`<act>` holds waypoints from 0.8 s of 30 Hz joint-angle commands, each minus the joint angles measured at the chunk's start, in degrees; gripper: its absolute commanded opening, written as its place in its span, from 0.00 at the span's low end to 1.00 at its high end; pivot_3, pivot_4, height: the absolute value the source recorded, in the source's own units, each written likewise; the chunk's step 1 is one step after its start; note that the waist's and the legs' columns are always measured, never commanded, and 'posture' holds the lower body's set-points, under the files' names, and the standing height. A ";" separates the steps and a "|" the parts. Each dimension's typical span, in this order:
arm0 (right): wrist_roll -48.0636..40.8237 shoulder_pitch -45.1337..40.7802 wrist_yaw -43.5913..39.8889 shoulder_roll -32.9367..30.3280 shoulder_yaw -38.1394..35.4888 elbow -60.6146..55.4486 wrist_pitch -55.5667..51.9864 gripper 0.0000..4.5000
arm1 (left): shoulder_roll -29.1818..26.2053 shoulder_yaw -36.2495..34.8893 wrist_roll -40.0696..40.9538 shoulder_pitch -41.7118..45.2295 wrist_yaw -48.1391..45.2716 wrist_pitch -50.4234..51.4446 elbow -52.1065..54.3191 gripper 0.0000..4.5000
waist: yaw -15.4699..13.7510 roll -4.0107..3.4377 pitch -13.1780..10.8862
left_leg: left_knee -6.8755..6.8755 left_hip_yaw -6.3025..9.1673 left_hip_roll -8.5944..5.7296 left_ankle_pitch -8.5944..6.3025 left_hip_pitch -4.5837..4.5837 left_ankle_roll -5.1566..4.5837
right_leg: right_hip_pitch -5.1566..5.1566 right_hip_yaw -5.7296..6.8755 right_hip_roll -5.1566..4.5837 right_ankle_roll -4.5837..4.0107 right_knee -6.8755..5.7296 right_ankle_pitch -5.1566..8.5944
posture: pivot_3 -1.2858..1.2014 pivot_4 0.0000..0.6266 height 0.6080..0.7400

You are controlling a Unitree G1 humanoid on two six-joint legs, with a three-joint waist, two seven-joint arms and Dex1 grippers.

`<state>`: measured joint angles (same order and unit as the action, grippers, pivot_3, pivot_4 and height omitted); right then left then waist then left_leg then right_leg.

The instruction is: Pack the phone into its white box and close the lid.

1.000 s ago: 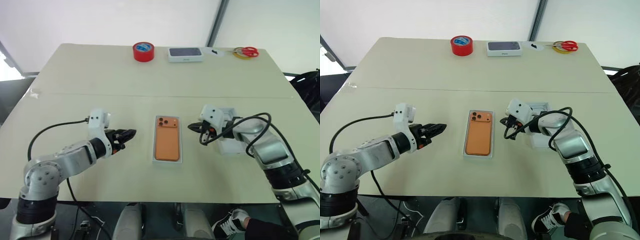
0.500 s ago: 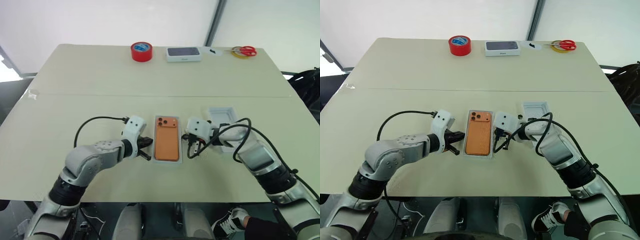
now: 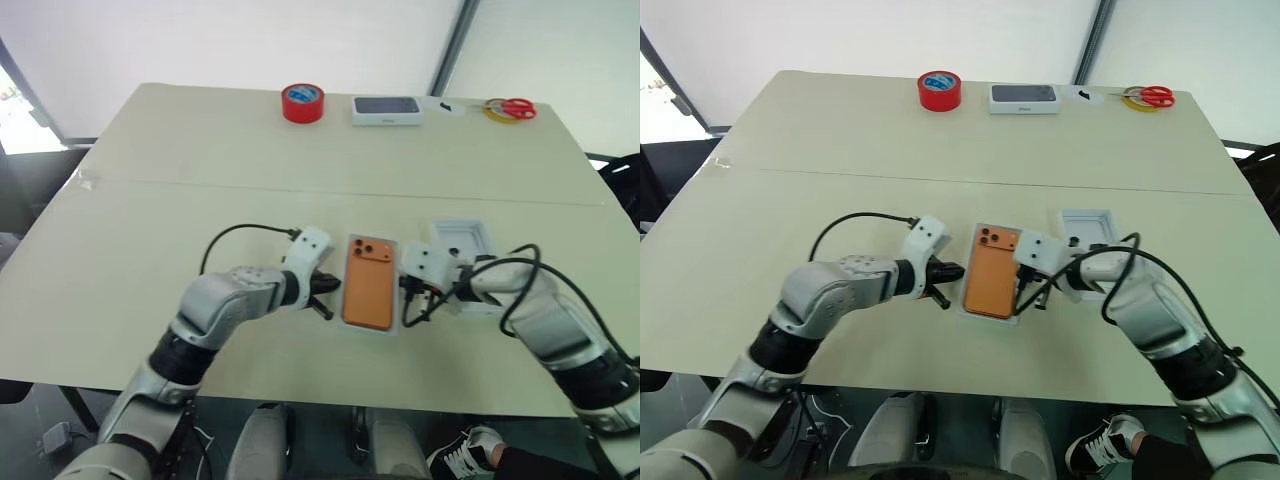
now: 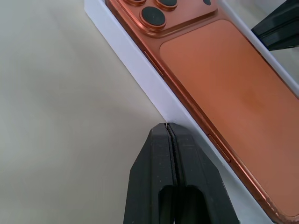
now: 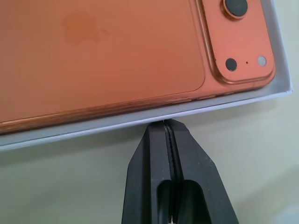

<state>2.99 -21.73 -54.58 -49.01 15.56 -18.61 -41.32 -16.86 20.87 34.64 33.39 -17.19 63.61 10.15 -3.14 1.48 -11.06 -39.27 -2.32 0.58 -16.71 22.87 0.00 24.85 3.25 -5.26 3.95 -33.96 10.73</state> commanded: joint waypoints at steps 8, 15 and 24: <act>-3.25 9.42 -1.62 -5.83 -7.70 -5.33 1.46 0.00 | 9.09 6.37 -2.74 3.71 -9.08 -0.83 -3.51 0.01 | 0.71 -0.03 0.01 | -0.01 0.07 -0.05 -0.07 0.08 -0.12 | 0.04 0.01 -0.06 0.15 0.00 0.09 | 0.52 0.24 0.92; -3.10 9.89 -1.21 -5.82 -8.60 -4.84 1.65 0.00 | 8.94 4.27 -4.68 3.04 -10.00 -0.19 -4.15 0.01 | 0.81 -0.03 0.02 | -0.03 0.11 -0.03 -0.06 0.03 -0.11 | 0.02 0.01 -0.06 0.19 -0.05 0.11 | 0.52 0.24 0.92; -10.43 11.37 -7.04 -12.32 -19.58 -5.71 -1.02 0.31 | 0.65 -7.09 -3.50 -2.83 -10.37 0.98 3.76 0.00 | 1.10 -0.10 -0.01 | -0.03 0.10 0.02 -0.06 0.10 -0.11 | 0.15 -0.01 -0.02 0.17 -0.12 0.09 | 0.52 0.24 0.92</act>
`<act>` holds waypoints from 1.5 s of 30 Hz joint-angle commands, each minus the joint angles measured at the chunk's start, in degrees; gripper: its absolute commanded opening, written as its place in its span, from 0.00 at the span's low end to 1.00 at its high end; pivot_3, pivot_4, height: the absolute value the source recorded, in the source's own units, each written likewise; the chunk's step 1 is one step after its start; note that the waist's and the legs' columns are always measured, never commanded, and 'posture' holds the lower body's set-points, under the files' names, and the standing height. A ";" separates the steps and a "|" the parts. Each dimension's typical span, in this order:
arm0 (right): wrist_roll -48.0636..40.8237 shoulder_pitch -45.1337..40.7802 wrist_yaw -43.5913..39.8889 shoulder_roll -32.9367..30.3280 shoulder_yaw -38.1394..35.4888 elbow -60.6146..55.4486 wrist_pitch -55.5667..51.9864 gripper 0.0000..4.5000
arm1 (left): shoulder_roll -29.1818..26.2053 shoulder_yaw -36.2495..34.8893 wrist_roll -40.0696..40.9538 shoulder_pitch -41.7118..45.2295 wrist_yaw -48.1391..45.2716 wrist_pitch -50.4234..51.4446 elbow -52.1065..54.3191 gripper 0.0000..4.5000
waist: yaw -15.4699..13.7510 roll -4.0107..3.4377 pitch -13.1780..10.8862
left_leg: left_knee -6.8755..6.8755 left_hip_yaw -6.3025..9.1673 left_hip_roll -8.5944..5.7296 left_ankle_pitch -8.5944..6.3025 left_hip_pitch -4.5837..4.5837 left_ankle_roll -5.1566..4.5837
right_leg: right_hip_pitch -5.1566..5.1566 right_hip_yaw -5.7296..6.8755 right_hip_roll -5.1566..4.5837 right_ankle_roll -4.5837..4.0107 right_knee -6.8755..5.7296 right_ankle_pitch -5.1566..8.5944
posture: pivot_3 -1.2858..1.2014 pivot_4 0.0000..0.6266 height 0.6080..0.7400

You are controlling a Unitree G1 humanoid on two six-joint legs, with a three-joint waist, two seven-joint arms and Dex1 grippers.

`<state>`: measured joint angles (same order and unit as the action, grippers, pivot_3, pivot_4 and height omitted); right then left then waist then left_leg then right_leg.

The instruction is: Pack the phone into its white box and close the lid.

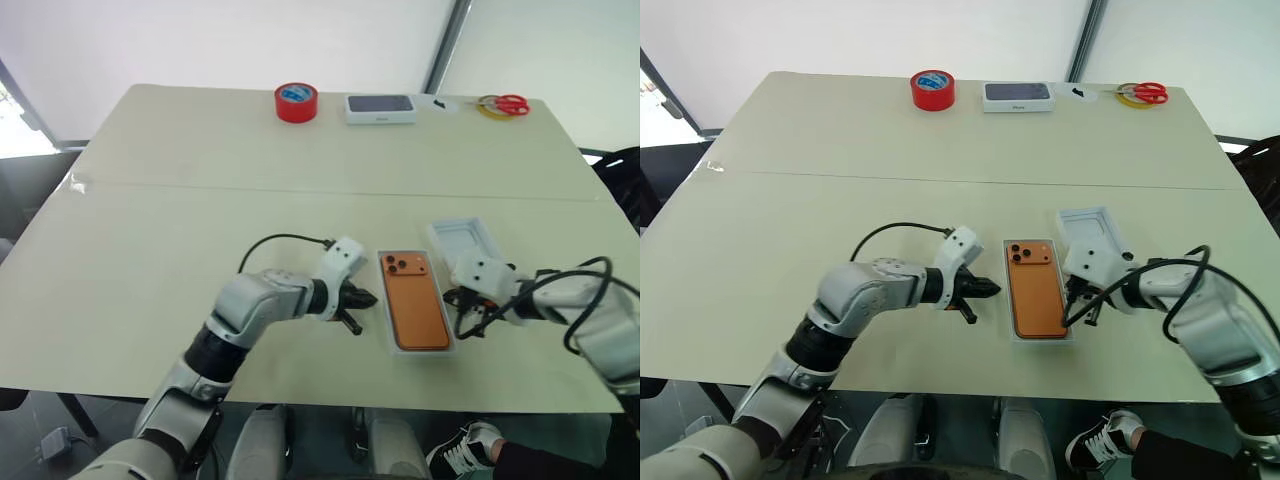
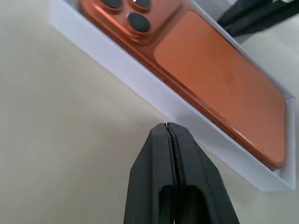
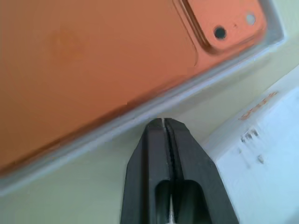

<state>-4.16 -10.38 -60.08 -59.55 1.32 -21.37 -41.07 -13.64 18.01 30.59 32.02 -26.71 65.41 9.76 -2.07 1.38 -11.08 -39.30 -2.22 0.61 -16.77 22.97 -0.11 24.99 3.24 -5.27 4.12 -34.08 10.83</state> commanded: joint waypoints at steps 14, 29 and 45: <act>-7.86 -21.07 11.18 8.14 0.60 12.10 -29.62 0.52 | -18.05 0.78 -9.47 -10.84 -20.26 -34.47 15.07 0.00 | -0.18 -0.07 0.03 | -0.02 -0.15 0.10 0.05 0.25 0.09 | 0.29 -0.05 0.07 -0.21 0.00 -0.10 | 0.52 0.24 0.92; -10.91 -27.50 16.44 10.76 5.10 17.23 -39.75 0.09 | -17.45 1.52 -11.64 -13.85 -23.84 -39.92 15.82 0.00 | -0.03 -0.08 0.03 | -0.09 -0.38 0.13 0.05 0.33 0.05 | 0.41 -0.07 0.20 -0.21 -0.09 -0.15 | 0.52 0.24 0.92; -39.83 -43.44 30.64 28.26 -24.73 27.96 -51.43 0.01 | -12.26 -15.23 -5.43 -16.56 -14.66 -38.49 9.38 0.00 | 1.41 -0.09 0.05 | -0.10 -0.34 0.24 0.06 0.30 0.05 | 0.38 -0.05 0.33 -0.04 -0.15 -0.34 | 0.52 0.24 0.92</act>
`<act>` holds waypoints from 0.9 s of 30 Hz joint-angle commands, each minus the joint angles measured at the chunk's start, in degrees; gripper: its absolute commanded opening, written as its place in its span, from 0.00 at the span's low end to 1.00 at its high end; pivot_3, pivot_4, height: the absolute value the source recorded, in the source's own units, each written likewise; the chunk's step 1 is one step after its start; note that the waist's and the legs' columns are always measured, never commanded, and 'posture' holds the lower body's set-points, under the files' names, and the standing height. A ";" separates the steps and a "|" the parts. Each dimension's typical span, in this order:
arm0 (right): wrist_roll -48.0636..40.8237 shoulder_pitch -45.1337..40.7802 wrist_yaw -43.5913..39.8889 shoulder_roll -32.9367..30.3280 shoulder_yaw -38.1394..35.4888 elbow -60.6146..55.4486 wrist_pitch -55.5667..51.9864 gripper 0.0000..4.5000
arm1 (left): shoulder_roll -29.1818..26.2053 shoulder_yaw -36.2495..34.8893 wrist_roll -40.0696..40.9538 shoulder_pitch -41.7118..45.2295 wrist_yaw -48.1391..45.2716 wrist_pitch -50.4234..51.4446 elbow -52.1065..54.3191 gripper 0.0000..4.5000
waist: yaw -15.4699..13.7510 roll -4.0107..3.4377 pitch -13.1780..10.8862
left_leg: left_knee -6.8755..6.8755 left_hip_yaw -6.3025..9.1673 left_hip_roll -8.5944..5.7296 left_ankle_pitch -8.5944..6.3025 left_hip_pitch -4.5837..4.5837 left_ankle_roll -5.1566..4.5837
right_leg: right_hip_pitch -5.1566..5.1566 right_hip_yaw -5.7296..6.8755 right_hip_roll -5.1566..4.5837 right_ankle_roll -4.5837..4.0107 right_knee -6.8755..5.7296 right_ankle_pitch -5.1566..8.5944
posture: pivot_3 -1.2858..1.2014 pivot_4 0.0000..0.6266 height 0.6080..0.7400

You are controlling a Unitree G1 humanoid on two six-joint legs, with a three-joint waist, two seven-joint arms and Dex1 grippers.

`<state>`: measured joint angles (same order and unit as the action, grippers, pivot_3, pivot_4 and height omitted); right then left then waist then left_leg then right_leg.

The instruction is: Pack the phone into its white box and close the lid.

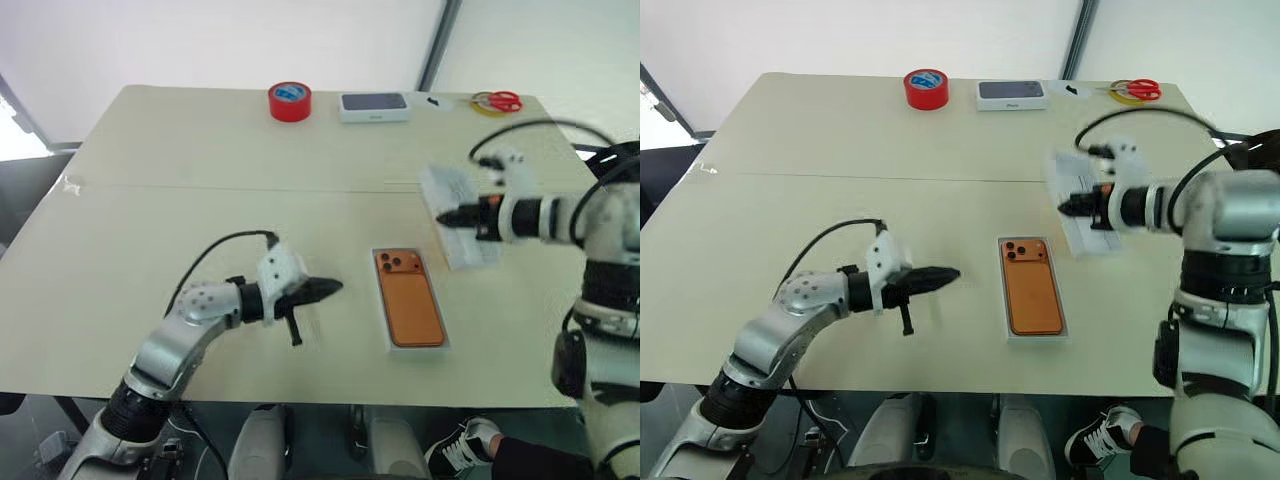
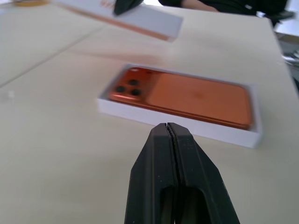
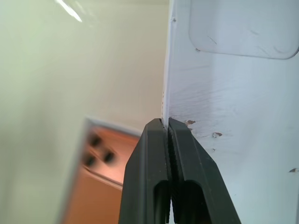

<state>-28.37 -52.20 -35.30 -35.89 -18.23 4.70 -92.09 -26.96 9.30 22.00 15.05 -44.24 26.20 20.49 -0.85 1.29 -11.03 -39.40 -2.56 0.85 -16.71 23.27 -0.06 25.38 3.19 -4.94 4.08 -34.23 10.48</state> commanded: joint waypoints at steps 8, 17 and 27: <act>-79.92 10.82 48.90 10.02 6.22 -1.83 11.53 0.01 | -0.29 -10.23 2.29 2.00 3.67 0.11 -4.51 0.00 | 0.23 0.01 0.01 | 0.01 -0.03 0.07 0.00 0.00 0.00 | -0.01 0.00 -0.07 0.01 -0.10 -0.02 | 0.52 0.24 0.92; -84.63 27.96 54.01 9.38 12.35 -16.63 22.37 0.01 | 0.89 -6.12 0.65 1.88 3.30 -0.48 -4.10 0.00 | 0.30 0.00 0.03 | -0.03 -0.02 0.05 -0.02 -0.02 -0.04 | -0.03 -0.15 -0.09 0.16 0.03 -0.09 | 0.52 0.24 0.92; -84.63 29.45 53.84 1.83 13.38 -20.13 25.32 0.65 | 6.74 4.26 -2.69 5.46 2.41 -0.35 -6.09 0.00 | 0.11 -0.03 0.05 | -0.07 -0.03 0.08 -0.02 -0.01 -0.04 | -0.03 -0.16 -0.02 0.14 0.03 -0.08 | 0.52 0.24 0.92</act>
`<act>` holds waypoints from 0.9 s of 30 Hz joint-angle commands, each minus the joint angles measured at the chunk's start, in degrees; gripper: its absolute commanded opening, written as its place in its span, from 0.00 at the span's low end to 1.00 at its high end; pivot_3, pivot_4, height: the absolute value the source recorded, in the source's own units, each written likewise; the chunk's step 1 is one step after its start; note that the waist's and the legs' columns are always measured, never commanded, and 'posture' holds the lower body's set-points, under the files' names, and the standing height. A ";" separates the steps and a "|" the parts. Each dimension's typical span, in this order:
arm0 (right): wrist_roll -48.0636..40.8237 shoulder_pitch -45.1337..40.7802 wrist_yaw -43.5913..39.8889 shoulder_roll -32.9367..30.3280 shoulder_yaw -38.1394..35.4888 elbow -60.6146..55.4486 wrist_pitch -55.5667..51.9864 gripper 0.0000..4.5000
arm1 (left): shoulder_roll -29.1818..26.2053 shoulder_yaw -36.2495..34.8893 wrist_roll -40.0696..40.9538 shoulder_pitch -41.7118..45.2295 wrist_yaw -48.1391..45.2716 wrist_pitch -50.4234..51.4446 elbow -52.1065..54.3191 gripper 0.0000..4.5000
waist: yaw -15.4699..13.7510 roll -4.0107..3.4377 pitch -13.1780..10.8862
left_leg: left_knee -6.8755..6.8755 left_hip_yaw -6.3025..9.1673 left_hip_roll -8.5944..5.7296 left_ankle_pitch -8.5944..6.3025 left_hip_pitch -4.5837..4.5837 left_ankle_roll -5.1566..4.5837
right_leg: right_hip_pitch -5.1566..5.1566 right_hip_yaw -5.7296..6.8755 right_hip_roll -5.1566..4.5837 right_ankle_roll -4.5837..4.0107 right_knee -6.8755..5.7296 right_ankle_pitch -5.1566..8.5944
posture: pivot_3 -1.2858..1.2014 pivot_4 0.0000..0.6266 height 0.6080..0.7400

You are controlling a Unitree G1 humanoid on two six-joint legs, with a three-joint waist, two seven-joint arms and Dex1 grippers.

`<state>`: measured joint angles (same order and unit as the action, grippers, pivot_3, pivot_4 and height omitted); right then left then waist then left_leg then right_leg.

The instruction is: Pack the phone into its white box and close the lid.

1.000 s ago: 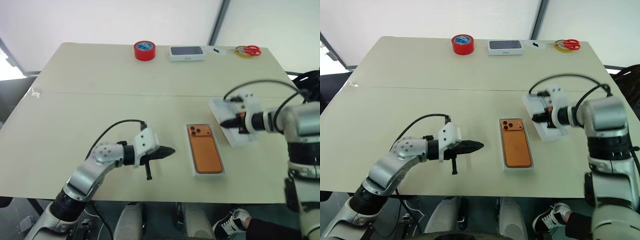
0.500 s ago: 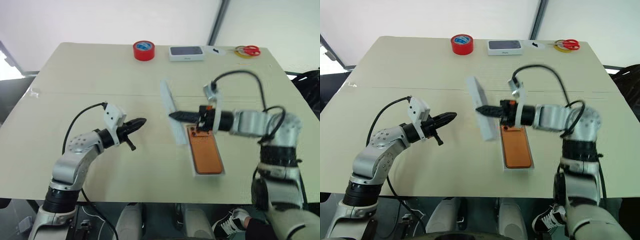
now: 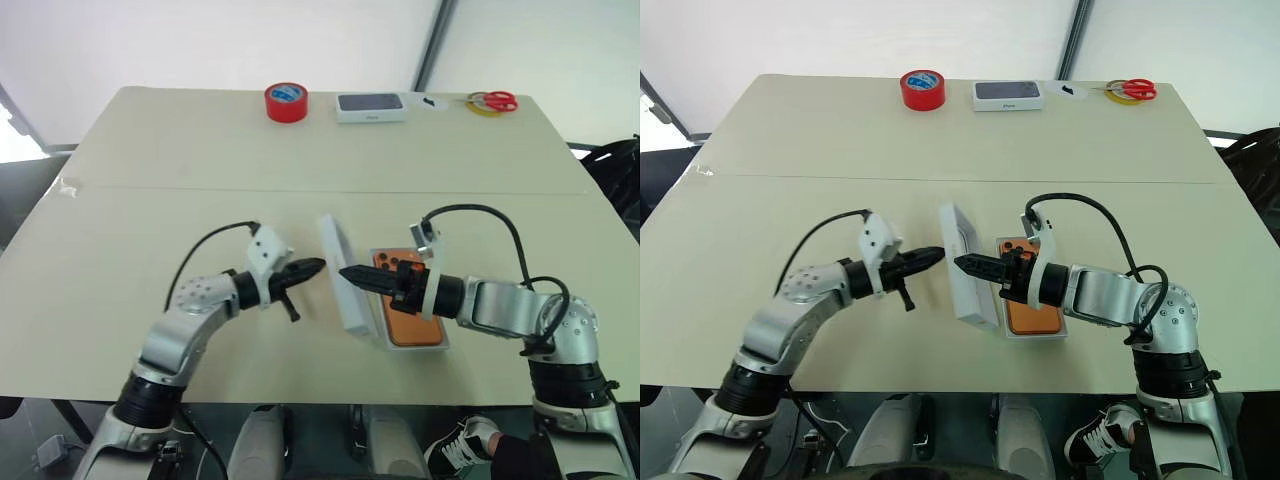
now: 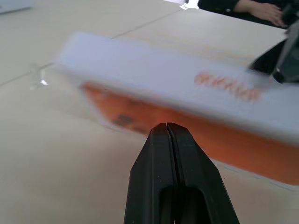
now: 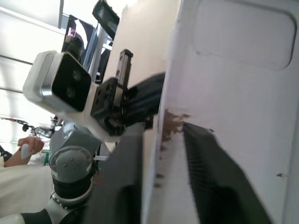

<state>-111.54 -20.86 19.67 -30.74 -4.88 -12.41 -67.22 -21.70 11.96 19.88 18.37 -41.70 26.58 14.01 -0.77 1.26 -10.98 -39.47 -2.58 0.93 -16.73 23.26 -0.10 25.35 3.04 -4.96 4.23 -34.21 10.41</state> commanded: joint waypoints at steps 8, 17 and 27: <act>6.31 -8.41 -8.33 -22.28 -1.02 -0.12 -2.14 0.99 | 8.31 6.42 -2.67 7.92 0.17 -0.59 -4.41 0.00 | -0.15 -0.01 0.01 | -0.05 -0.02 -0.02 -0.01 0.05 -0.01 | 0.00 0.02 0.01 0.00 0.04 0.01 | 0.52 0.24 0.92; 36.37 -9.00 -28.01 -31.01 1.46 0.73 -0.08 0.11 | 10.56 9.48 -3.84 8.73 -1.03 -0.46 -6.06 0.00 | 0.01 -0.01 0.02 | -0.15 -0.07 -0.03 -0.06 0.09 -0.10 | 0.02 0.01 0.05 -0.01 0.06 0.02 | 0.52 0.24 0.92; 64.06 -6.43 -40.72 -32.25 11.15 -5.45 7.95 0.01 | 8.93 3.11 -3.00 9.39 4.22 5.07 -4.24 0.00 | -0.01 -0.01 0.02 | -0.19 0.05 -0.03 -0.06 0.11 -0.10 | 0.03 0.01 0.02 -0.01 0.06 0.02 | 0.52 0.24 0.92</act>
<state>-50.80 -27.19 -19.18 -61.83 6.15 -15.62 -60.76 -12.49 17.79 16.33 26.81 -38.82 30.13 7.31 -0.79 1.25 -10.96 -39.67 -2.53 0.90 -16.79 23.36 -0.20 25.37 3.04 -4.94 4.22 -34.15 10.43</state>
